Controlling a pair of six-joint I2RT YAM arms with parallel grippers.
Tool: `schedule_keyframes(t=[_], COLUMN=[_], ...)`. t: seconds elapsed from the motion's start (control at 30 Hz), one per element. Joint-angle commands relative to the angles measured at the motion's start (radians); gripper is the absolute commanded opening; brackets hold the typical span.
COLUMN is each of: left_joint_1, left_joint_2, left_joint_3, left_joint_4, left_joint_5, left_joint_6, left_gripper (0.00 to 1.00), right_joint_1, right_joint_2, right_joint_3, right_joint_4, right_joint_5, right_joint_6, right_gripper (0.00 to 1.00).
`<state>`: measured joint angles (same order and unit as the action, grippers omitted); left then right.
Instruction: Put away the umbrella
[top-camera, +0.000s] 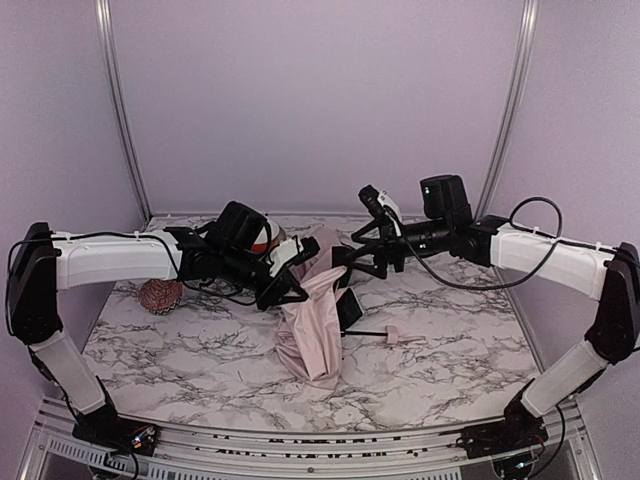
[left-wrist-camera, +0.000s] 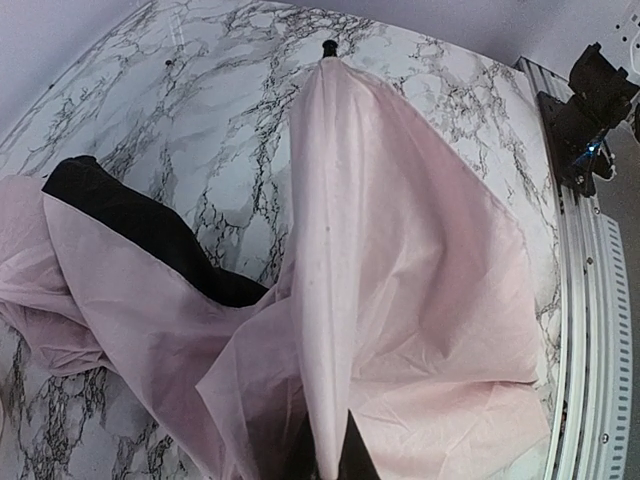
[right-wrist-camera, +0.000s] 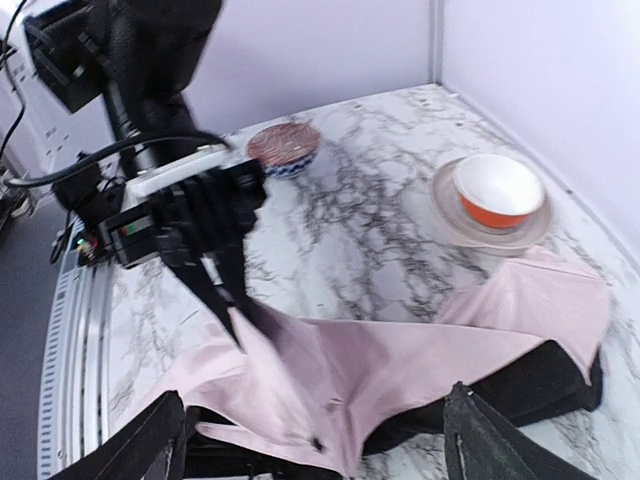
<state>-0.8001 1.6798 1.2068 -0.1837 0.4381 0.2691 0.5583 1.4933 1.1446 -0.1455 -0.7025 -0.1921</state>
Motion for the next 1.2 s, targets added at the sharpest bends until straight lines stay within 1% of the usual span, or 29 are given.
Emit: schedule_keyframes(t=[0.0,0.07,0.17,0.2,0.3,0.33,0.37,0.43,0.5,0.57,0.6,0.73,0.77,0.8,0.87,0.9,0.93,1.0,1.03,1.07,1.1,1.17], left_joint_1=[-0.01,-0.015,-0.019,-0.019,-0.019,-0.019,-0.019,-0.019,-0.019,-0.019,-0.02,-0.021,-0.021,-0.021,-0.021,-0.021,-0.02,-0.021,-0.021,-0.023,-0.029,-0.085], left_joint_2=[-0.027,-0.026,-0.027,-0.027,-0.028,-0.028,-0.026,-0.026,-0.026,-0.027,-0.028,-0.03,-0.029,-0.031,-0.035,-0.043,-0.061,-0.116,-0.17,-0.213,-0.257,-0.338], left_joint_3=[0.017,0.016,0.015,0.013,0.012,0.012,0.016,0.021,0.025,0.024,0.024,0.023,0.024,0.025,0.021,0.012,-0.005,-0.076,-0.115,-0.159,-0.201,-0.278], left_joint_4=[-0.047,-0.05,-0.062,-0.067,-0.075,-0.076,-0.078,-0.077,-0.078,-0.078,-0.077,-0.077,-0.077,-0.075,-0.05,-0.032,-0.002,0.07,0.107,0.162,0.201,0.243], left_joint_5=[0.022,0.024,0.03,0.03,0.028,0.026,0.025,0.028,0.036,0.037,0.038,0.036,0.033,0.027,-0.007,-0.028,-0.053,-0.098,-0.108,-0.112,-0.121,-0.185], left_joint_6=[0.032,0.042,0.059,0.063,0.071,0.072,0.073,0.077,0.081,0.085,0.086,0.084,0.081,0.073,0.033,0.018,-0.001,-0.03,-0.041,-0.053,-0.06,-0.043], left_gripper=[0.01,0.01,0.0,0.0,0.0,0.0,0.0,0.0,0.0,0.0,0.0,0.0,0.03,0.17,0.5,0.61,0.65,0.72,0.78,0.95,0.99,0.99], right_joint_1=[0.112,0.12,0.121,0.123,0.129,0.129,0.129,0.13,0.131,0.129,0.13,0.129,0.129,0.129,0.128,0.127,0.124,0.118,0.114,0.11,0.105,0.093], right_joint_2=[0.052,0.102,0.16,0.165,0.157,0.155,0.152,0.151,0.155,0.163,0.166,0.155,0.148,0.14,0.129,0.127,0.126,0.13,0.133,0.136,0.138,0.143], right_joint_3=[0.068,0.117,0.176,0.176,0.152,0.146,0.141,0.129,0.12,0.122,0.125,0.124,0.12,0.116,0.105,0.101,0.098,0.099,0.098,0.097,0.096,0.091], right_joint_4=[-0.082,-0.135,-0.247,-0.262,-0.268,-0.273,-0.281,-0.297,-0.31,-0.324,-0.328,-0.315,-0.303,-0.288,-0.251,-0.236,-0.228,-0.22,-0.215,-0.204,-0.196,-0.176], right_joint_5=[-0.024,-0.004,0.014,0.011,0.004,0.003,0.001,0.005,0.017,0.02,0.018,-0.015,-0.025,-0.035,-0.053,-0.059,-0.063,-0.064,-0.064,-0.066,-0.068,-0.081], right_joint_6=[-0.088,-0.105,-0.143,-0.148,-0.154,-0.157,-0.161,-0.172,-0.179,-0.186,-0.186,-0.188,-0.187,-0.181,-0.161,-0.153,-0.148,-0.141,-0.134,-0.127,-0.124,-0.112], right_gripper=[0.86,0.83,0.73,0.68,0.47,0.43,0.43,0.48,0.47,0.42,0.38,0.16,0.12,0.1,0.05,0.03,0.01,0.0,0.0,0.0,0.0,0.0])
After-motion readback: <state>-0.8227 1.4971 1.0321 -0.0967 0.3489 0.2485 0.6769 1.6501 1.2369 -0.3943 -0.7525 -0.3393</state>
